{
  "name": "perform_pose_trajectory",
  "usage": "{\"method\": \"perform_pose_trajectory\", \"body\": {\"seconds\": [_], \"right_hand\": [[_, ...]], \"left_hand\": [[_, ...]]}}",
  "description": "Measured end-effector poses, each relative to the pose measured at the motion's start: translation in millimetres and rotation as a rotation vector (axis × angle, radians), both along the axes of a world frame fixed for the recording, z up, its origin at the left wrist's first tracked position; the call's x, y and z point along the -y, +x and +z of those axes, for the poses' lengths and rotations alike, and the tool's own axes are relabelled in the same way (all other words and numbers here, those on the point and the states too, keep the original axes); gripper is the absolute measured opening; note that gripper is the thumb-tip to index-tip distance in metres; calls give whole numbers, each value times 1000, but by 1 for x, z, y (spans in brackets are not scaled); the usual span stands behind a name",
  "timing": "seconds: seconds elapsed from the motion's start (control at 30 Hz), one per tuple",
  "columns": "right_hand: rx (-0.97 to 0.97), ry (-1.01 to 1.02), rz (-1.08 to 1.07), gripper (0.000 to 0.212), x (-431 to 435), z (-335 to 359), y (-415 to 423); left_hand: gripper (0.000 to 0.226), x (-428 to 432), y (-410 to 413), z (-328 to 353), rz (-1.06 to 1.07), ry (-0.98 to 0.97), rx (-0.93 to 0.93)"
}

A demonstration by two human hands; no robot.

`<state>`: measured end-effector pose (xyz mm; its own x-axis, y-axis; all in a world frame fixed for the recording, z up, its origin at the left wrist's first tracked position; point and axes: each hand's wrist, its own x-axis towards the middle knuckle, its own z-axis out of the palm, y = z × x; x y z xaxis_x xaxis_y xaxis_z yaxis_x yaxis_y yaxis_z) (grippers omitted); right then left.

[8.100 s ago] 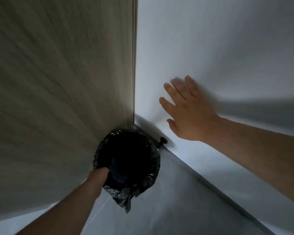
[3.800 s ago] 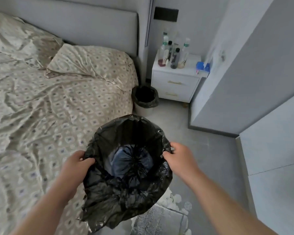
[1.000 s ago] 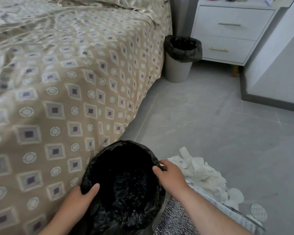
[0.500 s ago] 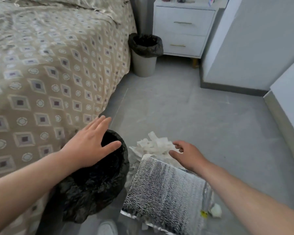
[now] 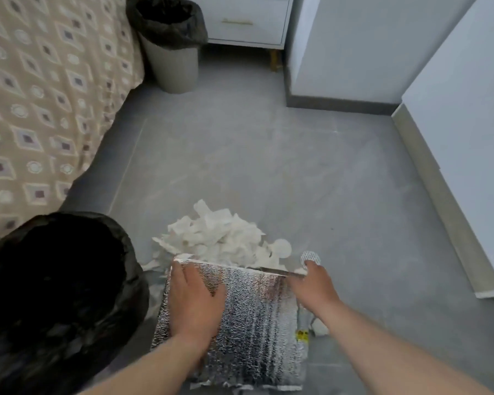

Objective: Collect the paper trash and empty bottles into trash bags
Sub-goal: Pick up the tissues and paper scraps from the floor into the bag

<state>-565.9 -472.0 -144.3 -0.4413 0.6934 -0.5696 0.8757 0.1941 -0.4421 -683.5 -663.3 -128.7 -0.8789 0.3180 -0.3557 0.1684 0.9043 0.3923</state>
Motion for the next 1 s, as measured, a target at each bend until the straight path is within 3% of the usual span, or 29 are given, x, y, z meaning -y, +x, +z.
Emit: {"method": "perform_pose_trajectory", "body": {"seconds": [0.13, 0.23, 0.37, 0.5, 0.63, 0.77, 0.83, 1.0], "right_hand": [[-57, -57, -163, 40, -16, -17, 11], [-39, -88, -151, 49, -24, -33, 9], [-40, -36, -30, 54, -22, -30, -5], [-217, 74, 218, 49, -17, -17, -58], [-225, 60, 563, 77, -3, -21, -119], [-64, -22, 662, 103, 7, -29, -143], [-63, 28, 675, 95, 10, -33, -146], [-222, 32, 512, 49, 7, -31, -145]], "left_hand": [[133, 3, 67, -32, 177, -156, 278], [145, -16, 70, -61, 187, -198, 308], [128, -12, 49, -74, 121, -193, 186], [101, 4, 38, -75, 77, -96, 138], [87, 25, 29, -66, 90, -43, 200], [78, 40, 16, -52, 109, 1, 189], [74, 44, 12, -46, 106, 15, 163], [64, 44, 6, -31, 102, 35, 161]]}}
